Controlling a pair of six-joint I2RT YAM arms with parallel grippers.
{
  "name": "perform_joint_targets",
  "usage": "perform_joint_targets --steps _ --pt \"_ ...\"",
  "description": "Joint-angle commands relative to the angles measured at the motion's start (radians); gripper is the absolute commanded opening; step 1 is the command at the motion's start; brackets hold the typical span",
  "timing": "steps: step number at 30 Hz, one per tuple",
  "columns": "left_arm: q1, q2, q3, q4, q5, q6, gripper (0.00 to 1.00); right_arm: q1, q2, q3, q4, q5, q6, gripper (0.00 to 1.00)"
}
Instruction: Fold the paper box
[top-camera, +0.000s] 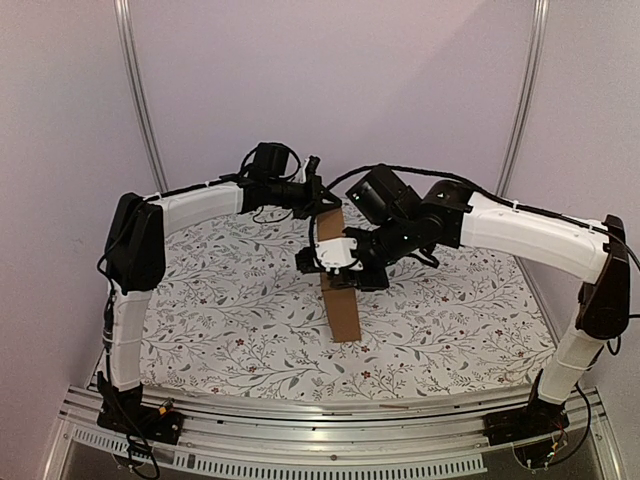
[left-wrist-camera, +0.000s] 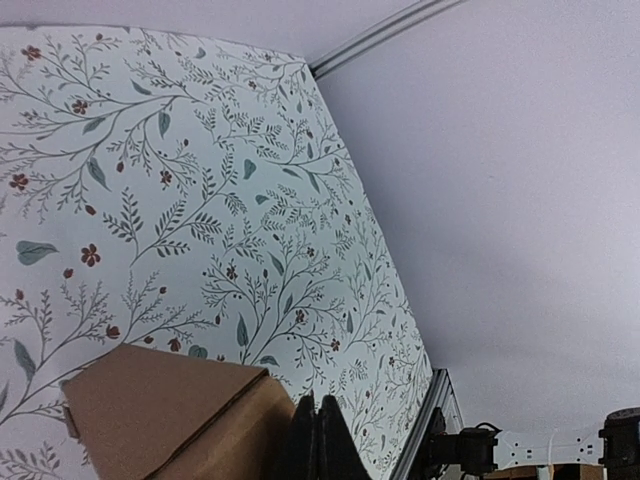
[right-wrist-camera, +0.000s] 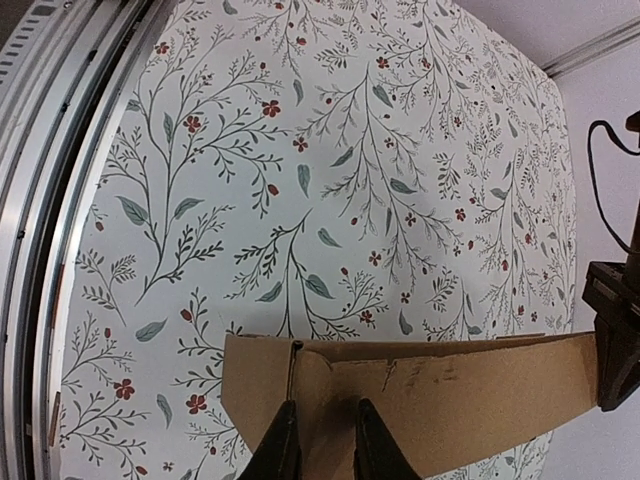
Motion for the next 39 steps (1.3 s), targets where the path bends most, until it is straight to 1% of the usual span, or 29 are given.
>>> perform_joint_targets --steps 1,6,20,24,32,39 --pt "0.004 0.053 -0.011 -0.071 -0.003 0.005 0.02 0.017 0.045 -0.002 -0.004 0.019 -0.022 0.17" --pt "0.004 0.050 -0.017 -0.071 -0.001 0.008 0.02 0.024 0.075 -0.030 -0.037 0.061 -0.060 0.14" --pt "0.004 0.039 -0.058 -0.049 0.001 0.005 0.02 0.027 0.246 0.048 -0.253 0.105 -0.078 0.11" --pt "0.004 0.035 -0.066 -0.040 0.000 0.002 0.02 0.027 0.235 0.026 -0.270 0.117 -0.069 0.11" --pt "-0.022 0.033 -0.071 -0.035 -0.003 -0.008 0.02 0.027 0.149 -0.033 -0.326 0.133 -0.038 0.11" --pt "-0.049 0.040 -0.112 -0.014 -0.028 -0.017 0.02 0.024 0.135 -0.183 -0.364 0.134 -0.031 0.08"
